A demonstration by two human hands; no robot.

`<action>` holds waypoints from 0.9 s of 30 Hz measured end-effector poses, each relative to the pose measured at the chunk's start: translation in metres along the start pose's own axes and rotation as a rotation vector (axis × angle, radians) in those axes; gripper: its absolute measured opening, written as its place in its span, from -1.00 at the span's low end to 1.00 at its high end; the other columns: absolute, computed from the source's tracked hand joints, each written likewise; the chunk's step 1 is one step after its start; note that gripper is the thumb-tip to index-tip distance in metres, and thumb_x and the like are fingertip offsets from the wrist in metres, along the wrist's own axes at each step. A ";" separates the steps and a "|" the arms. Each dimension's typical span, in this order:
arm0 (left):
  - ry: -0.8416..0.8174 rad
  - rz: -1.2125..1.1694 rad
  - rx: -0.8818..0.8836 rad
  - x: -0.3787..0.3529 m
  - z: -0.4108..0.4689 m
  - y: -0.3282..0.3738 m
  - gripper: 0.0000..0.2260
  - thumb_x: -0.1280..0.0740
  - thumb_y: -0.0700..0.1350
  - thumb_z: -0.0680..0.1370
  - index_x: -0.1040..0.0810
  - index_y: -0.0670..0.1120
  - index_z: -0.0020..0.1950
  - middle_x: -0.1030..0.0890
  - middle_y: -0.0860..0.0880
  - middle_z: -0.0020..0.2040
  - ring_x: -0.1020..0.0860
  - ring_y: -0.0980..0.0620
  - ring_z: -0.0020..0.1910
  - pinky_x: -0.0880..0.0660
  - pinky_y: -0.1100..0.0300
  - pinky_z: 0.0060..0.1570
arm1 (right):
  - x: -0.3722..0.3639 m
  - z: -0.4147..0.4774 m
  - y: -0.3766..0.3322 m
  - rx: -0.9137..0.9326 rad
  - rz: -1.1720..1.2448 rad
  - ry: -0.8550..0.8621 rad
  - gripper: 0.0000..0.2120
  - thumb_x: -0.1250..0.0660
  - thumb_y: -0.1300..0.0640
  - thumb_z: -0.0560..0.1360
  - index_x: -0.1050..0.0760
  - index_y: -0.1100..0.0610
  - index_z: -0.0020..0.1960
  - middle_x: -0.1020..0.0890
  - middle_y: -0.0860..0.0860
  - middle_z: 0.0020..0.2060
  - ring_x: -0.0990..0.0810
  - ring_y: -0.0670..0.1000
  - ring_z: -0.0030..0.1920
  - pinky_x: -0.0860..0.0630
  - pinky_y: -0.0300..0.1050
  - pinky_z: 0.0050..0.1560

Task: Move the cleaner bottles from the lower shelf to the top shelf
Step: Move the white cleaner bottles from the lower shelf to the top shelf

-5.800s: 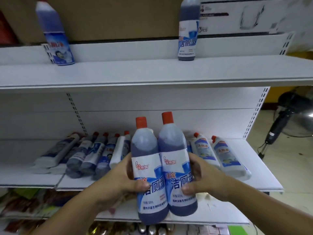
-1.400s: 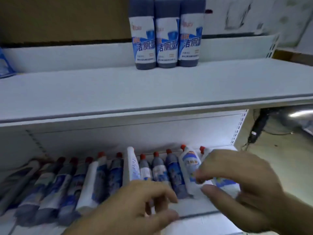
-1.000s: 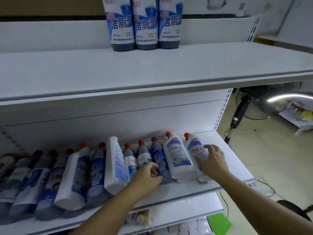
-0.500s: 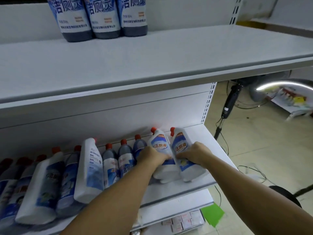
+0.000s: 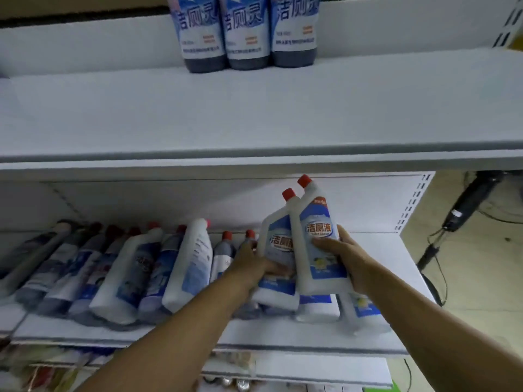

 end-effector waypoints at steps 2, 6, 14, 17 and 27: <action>0.069 -0.084 -0.015 0.032 -0.018 -0.003 -0.63 -0.50 -0.38 0.31 -0.52 -0.10 0.02 -0.67 0.01 -0.23 -0.64 0.10 -0.31 -0.54 0.29 -0.44 | -0.025 0.003 -0.006 0.013 -0.007 -0.095 -0.58 -0.47 0.11 0.28 -0.43 0.02 0.09 -0.69 0.11 -0.17 -0.69 0.12 -0.24 -0.61 0.00 -0.30; 0.195 -0.282 -0.056 0.105 -0.066 -0.025 -0.60 -0.42 -0.46 0.34 -0.54 -0.21 0.13 -0.70 -0.12 -0.15 -0.67 -0.05 -0.21 -0.62 0.14 -0.28 | -0.099 0.003 0.002 0.025 -0.015 -0.253 -0.57 -0.45 0.22 0.26 -0.45 0.09 0.10 -0.70 0.11 -0.21 -0.68 0.12 -0.27 -0.62 0.01 -0.30; 0.375 -0.437 -0.251 0.240 -0.203 -0.065 -0.44 -0.45 -0.51 0.23 -0.48 -0.14 0.15 -0.69 -0.23 -0.03 -0.67 -0.19 -0.13 -0.62 0.01 -0.32 | -0.288 -0.054 0.042 0.088 -0.099 -0.610 -0.34 -0.55 0.30 0.19 -0.38 0.13 0.22 -0.68 0.22 -0.03 -0.67 0.28 -0.06 -0.60 0.25 -0.07; 0.455 -0.475 -0.332 0.297 -0.251 -0.069 -0.33 -0.47 -0.41 0.11 -0.44 -0.19 0.21 -0.68 -0.26 0.00 -0.67 -0.22 -0.14 -0.60 0.02 -0.34 | -0.357 -0.087 0.033 0.159 -0.102 -0.663 -0.41 -0.52 0.30 0.22 -0.38 0.12 0.18 -0.68 0.20 -0.05 -0.68 0.24 -0.11 -0.63 0.12 -0.20; 0.593 -0.441 -0.676 0.442 -0.398 -0.039 -0.21 -0.69 -0.04 -0.18 -0.55 -0.16 0.00 -0.69 -0.23 -0.13 -0.68 -0.17 -0.30 -0.60 0.00 -0.41 | -0.525 -0.188 -0.012 0.423 -0.265 -0.850 -0.47 -0.56 0.27 0.26 -0.42 0.08 0.14 -0.70 0.08 -0.08 -0.70 0.13 -0.11 -0.64 0.09 -0.13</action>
Point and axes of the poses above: each hand's wrist, its own z-axis towards the middle knuckle, its own x-axis out of the back of the hand, y = z × x, the point moved 1 cm from there along z, towards the middle knuckle
